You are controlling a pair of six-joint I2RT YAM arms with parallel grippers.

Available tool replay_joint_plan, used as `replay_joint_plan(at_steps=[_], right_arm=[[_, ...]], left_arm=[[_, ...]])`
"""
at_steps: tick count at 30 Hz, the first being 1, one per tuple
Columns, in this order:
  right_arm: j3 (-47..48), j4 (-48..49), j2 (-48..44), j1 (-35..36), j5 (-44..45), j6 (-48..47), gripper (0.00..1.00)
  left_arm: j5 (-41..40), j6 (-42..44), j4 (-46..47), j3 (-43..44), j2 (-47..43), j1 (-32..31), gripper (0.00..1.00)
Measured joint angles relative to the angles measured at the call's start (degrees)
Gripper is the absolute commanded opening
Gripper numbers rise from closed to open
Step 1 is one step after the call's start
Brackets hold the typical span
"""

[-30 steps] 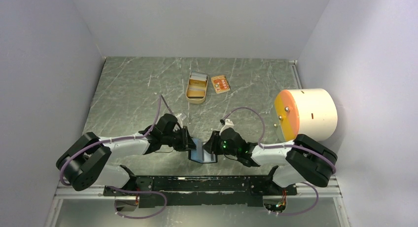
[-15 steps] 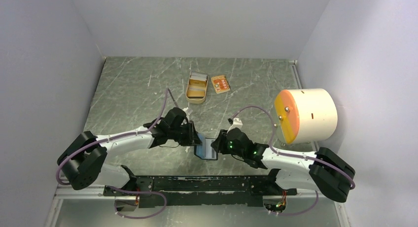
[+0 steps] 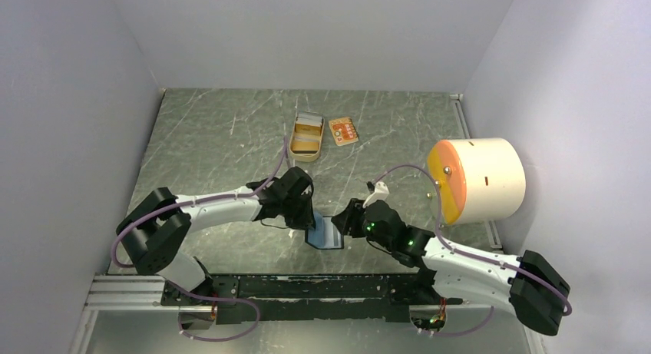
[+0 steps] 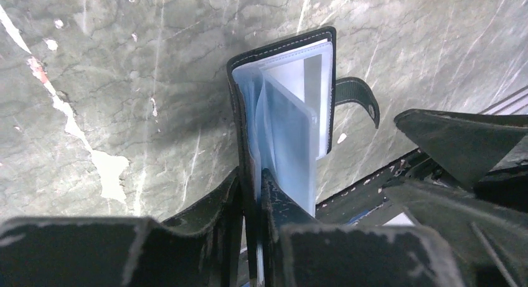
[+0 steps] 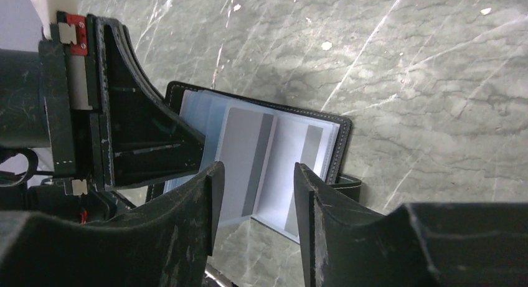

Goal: Put the credit cards into the card holder
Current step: Turn over the card slot in the card holder.

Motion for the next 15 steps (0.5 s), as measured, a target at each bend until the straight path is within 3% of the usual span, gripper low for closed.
replay_joint_plan(at_steps=[5,15], right_arm=[[-0.09,1.53,1.64,0.00,-2.93,1.14,0.54],[0.17,2.32,6.01,0.02,-5.68,1.46,0.51]], left_arm=[[-1.75,-0.81,-3.78,2.91,0.33,-0.44,0.09],[-2.80,-1.88,-5.84,3.91,0.35,-0.74,0.13]])
